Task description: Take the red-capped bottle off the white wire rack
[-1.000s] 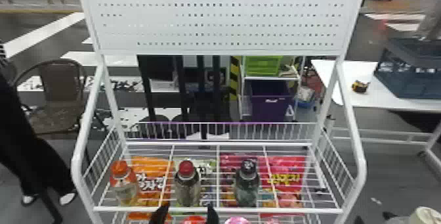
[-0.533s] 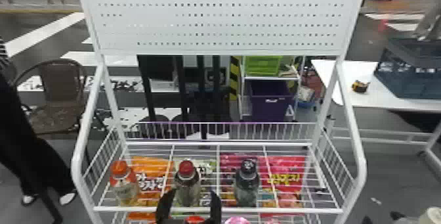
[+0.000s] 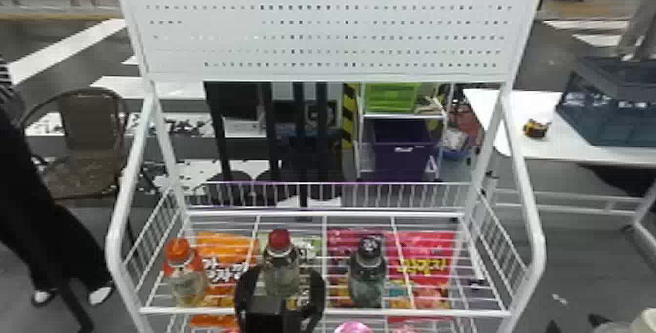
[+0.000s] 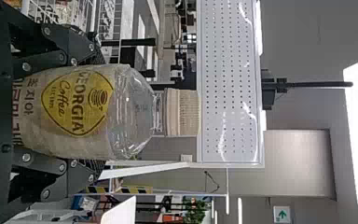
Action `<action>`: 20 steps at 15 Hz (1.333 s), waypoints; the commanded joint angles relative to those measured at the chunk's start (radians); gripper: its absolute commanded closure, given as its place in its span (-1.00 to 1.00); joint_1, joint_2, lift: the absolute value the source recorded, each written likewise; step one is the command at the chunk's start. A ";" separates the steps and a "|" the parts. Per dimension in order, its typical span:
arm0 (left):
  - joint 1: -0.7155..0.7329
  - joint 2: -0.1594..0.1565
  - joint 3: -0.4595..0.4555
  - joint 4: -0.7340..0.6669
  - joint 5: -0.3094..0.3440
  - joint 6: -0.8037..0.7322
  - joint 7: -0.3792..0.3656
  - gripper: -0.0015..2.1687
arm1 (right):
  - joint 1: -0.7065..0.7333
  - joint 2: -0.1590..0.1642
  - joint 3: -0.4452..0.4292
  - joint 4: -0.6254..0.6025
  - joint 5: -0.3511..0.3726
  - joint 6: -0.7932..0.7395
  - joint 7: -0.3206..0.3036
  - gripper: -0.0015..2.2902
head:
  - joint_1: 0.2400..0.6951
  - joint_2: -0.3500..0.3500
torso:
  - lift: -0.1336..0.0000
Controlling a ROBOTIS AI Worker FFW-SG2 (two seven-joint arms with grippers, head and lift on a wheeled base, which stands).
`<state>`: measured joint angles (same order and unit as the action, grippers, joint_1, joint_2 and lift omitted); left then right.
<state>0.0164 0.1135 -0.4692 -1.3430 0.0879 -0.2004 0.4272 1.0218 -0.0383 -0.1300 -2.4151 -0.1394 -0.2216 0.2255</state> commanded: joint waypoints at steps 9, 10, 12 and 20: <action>-0.032 0.005 0.004 -0.027 0.030 -0.018 -0.005 0.98 | 0.015 0.003 -0.031 0.002 -0.019 -0.003 0.000 0.25 | 0.14 0.00 | 1.00; 0.008 0.014 0.004 -0.105 0.030 0.000 -0.002 0.98 | 0.015 0.005 -0.031 0.002 -0.019 -0.003 0.000 0.25 | 0.14 0.00 | 1.00; 0.116 0.051 0.006 -0.338 0.021 0.169 0.002 0.98 | 0.008 0.006 -0.026 -0.001 -0.019 0.006 0.000 0.25 | 0.14 0.00 | 1.00; 0.511 0.149 0.190 -0.936 -0.056 0.405 0.002 0.98 | -0.014 0.008 -0.014 0.008 -0.011 0.021 0.000 0.25 | 0.14 0.00 | 1.00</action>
<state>0.4710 0.2565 -0.3274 -2.2258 0.0340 0.2044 0.4307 1.0084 -0.0308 -0.1463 -2.4067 -0.1496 -0.2001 0.2255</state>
